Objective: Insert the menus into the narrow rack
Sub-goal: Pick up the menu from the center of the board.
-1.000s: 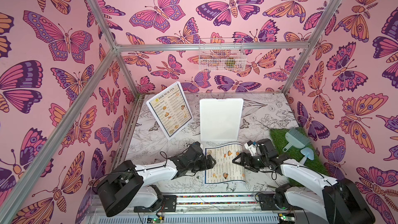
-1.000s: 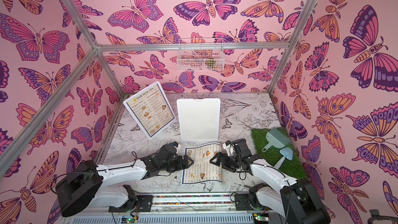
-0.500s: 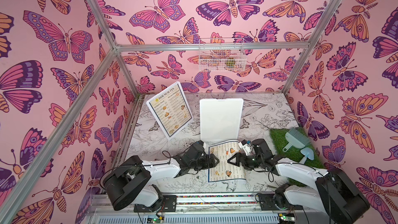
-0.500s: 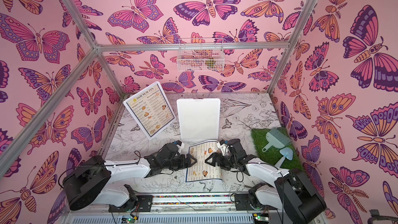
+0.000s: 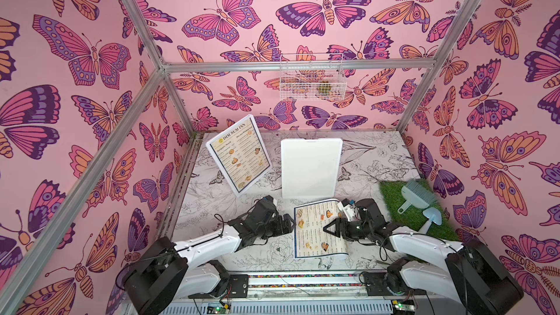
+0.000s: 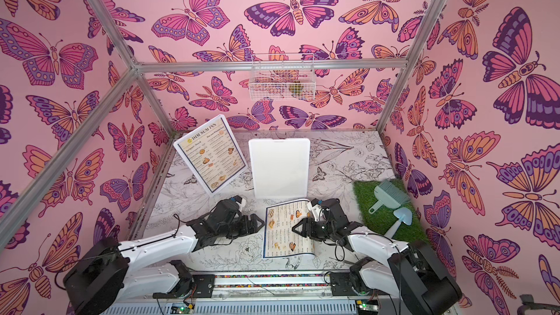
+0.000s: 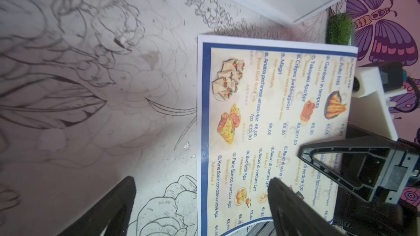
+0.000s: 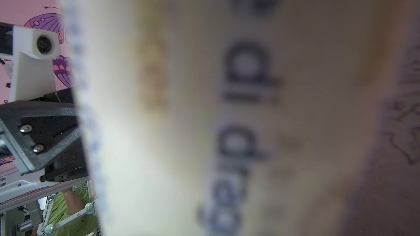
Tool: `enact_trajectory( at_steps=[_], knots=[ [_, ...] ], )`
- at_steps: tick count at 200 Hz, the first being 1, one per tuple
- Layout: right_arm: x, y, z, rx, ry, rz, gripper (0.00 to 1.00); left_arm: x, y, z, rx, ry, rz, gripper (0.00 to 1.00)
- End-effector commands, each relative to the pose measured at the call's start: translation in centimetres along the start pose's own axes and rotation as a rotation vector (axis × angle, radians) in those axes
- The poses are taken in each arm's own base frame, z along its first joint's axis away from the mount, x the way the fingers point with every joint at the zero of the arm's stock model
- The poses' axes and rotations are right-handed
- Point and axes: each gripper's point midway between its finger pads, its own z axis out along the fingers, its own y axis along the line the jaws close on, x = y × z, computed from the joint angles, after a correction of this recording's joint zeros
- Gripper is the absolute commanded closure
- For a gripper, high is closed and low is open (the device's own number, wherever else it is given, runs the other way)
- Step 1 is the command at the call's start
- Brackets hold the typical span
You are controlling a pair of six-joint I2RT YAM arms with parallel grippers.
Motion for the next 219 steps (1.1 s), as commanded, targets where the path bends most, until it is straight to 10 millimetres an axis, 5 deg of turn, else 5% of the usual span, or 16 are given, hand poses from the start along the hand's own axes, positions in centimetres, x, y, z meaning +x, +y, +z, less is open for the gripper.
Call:
enact_trajectory(
  at_steps=[1, 91, 126, 219],
  knots=[
    [-0.7, 1.4, 0.0, -0.060, -0.033, -0.061, 0.38, -0.9, -0.9, -1.8, -0.041, 0.036, 0.156, 0.06],
    [-2.3, 4.8, -0.7, -0.210, -0.108, -0.165, 0.40, -5.1, -9.1, -6.1, -0.004, 0.162, 0.630, 0.00],
    [-2.4, 5.6, -1.2, -0.222, -0.124, -0.234, 0.41, -6.2, -9.9, -8.0, -0.028, 0.138, 0.817, 0.00],
    [-1.8, 9.1, -1.8, -0.290, -0.090, -0.457, 0.42, -7.0, -16.0, -7.9, 0.289, 0.131, 1.229, 0.01]
  ],
)
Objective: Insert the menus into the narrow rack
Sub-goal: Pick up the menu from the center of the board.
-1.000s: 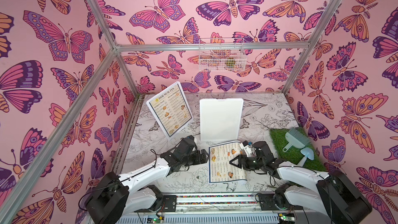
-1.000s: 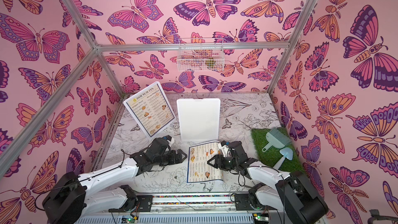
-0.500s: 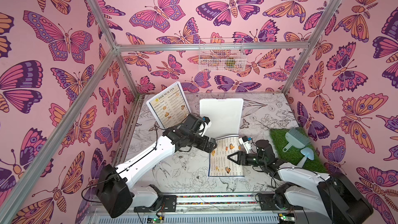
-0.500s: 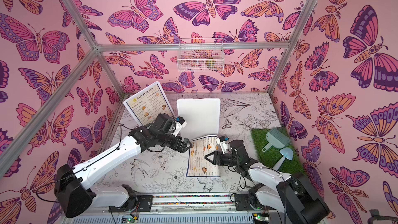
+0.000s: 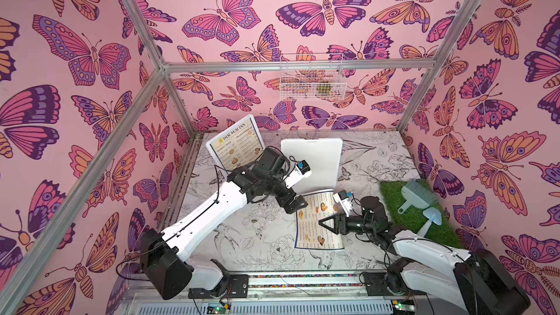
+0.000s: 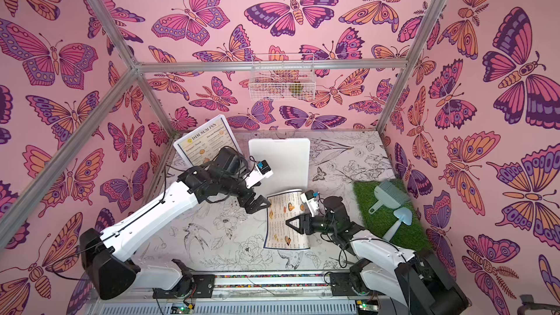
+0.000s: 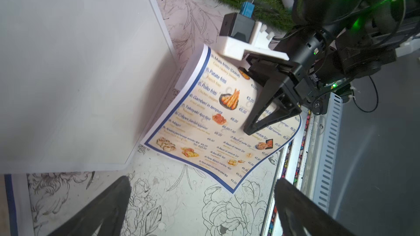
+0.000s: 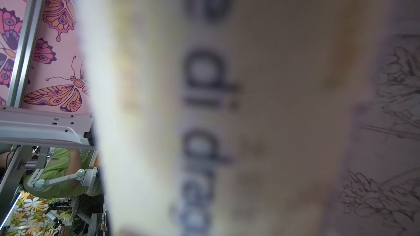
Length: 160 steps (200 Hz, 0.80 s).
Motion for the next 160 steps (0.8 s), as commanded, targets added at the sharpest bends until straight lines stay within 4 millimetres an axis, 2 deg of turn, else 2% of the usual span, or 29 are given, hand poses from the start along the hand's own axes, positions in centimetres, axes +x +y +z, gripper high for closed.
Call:
enact_trajectory(
  at_steps=[1, 42, 85, 95, 107, 160],
  knots=[
    [-0.9, 2.1, 0.1, -0.049, 0.014, -0.106, 0.42, -0.9, -1.2, 0.2, 0.109, -0.027, 0.116, 0.01],
    [-1.1, 3.0, 0.2, -0.070, 0.018, -0.141, 0.43, -1.3, -1.2, 1.7, 0.195, -0.009, 0.139, 0.04],
    [-0.2, 3.9, 0.5, -0.099, 0.054, -0.190, 0.46, -1.6, -1.0, 2.6, 0.227, -0.001, 0.125, 0.09],
    [-0.1, 4.1, 0.5, -0.104, 0.057, -0.199, 0.46, -1.5, -0.9, 2.8, 0.230, 0.004, 0.118, 0.12],
    [-0.1, 4.2, 0.6, -0.103, 0.058, -0.204, 0.47, -1.4, -1.2, 3.0, 0.249, 0.007, 0.110, 0.15],
    [0.0, 4.2, 0.6, -0.097, 0.062, -0.213, 0.47, -1.2, -2.0, 4.0, 0.346, 0.017, 0.068, 0.17]
  ],
)
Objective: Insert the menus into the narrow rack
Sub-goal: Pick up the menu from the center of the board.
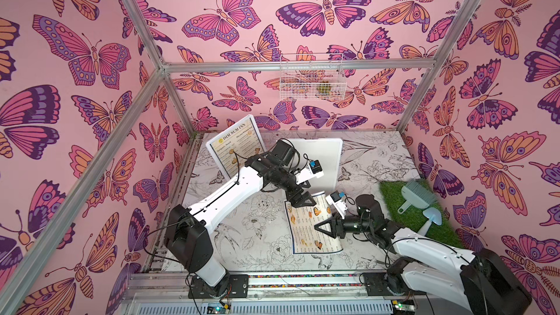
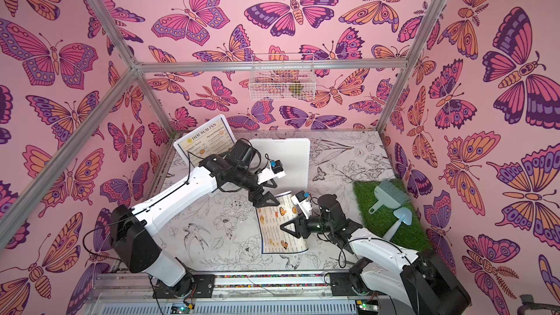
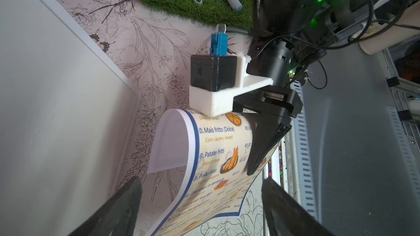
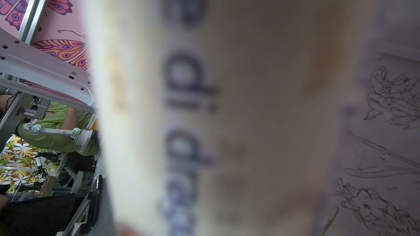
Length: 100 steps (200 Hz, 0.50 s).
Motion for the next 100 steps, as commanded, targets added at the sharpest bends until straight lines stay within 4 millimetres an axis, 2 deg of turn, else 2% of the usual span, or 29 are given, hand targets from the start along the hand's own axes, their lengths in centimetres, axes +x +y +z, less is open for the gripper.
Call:
enact_trajectory(
  at_steps=[1, 19, 43, 100],
  knots=[
    [-0.9, 1.0, -0.1, -0.017, -0.007, -0.045, 0.47, 0.3, -0.6, 0.5, 0.078, 0.009, -0.038, 0.18],
    [-0.8, 1.0, 0.0, -0.018, -0.005, -0.043, 0.47, 0.6, -0.2, 1.0, 0.083, 0.028, -0.062, 0.19],
    [-0.8, 1.2, 0.0, -0.022, -0.005, -0.047, 0.47, 0.9, 0.1, 1.6, 0.096, 0.042, -0.083, 0.27],
    [-0.9, 1.1, -0.1, -0.012, -0.005, -0.043, 0.47, 0.6, -1.6, 1.3, 0.184, 0.008, -0.097, 0.44]
  ],
)
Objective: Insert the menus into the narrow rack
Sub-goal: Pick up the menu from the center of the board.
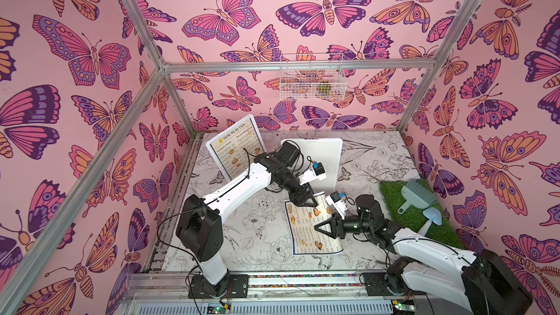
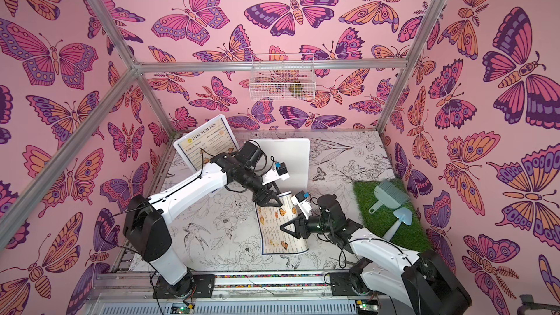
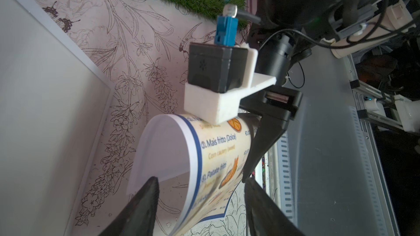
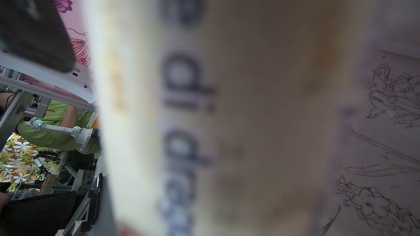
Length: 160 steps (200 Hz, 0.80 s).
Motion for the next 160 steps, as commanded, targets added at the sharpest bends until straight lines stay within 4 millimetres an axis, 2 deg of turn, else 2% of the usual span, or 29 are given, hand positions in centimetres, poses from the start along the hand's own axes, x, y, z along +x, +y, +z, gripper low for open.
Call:
enact_trajectory(
  at_steps=[1, 27, 84, 129, 160],
  knots=[
    [-1.0, 1.0, -0.1, -0.013, -0.013, -0.046, 0.47, -0.2, -1.5, -0.6, 0.067, -0.024, -0.013, 0.44],
    [-1.0, 1.0, -0.2, -0.007, -0.017, -0.048, 0.48, -0.2, -2.1, -0.6, 0.099, -0.032, -0.015, 0.47],
    [-1.1, 0.9, -0.2, 0.003, -0.017, -0.050, 0.48, 0.1, -1.8, -0.2, 0.104, -0.011, -0.026, 0.53],
    [-0.8, 0.1, -0.1, 0.036, -0.004, -0.042, 0.49, 0.2, -1.4, -1.0, 0.064, -0.008, -0.014, 0.50],
    [-0.7, -0.3, -0.1, 0.061, -0.008, -0.041, 0.51, 0.0, -1.9, -1.3, 0.084, -0.022, -0.014, 0.52]
  ],
)
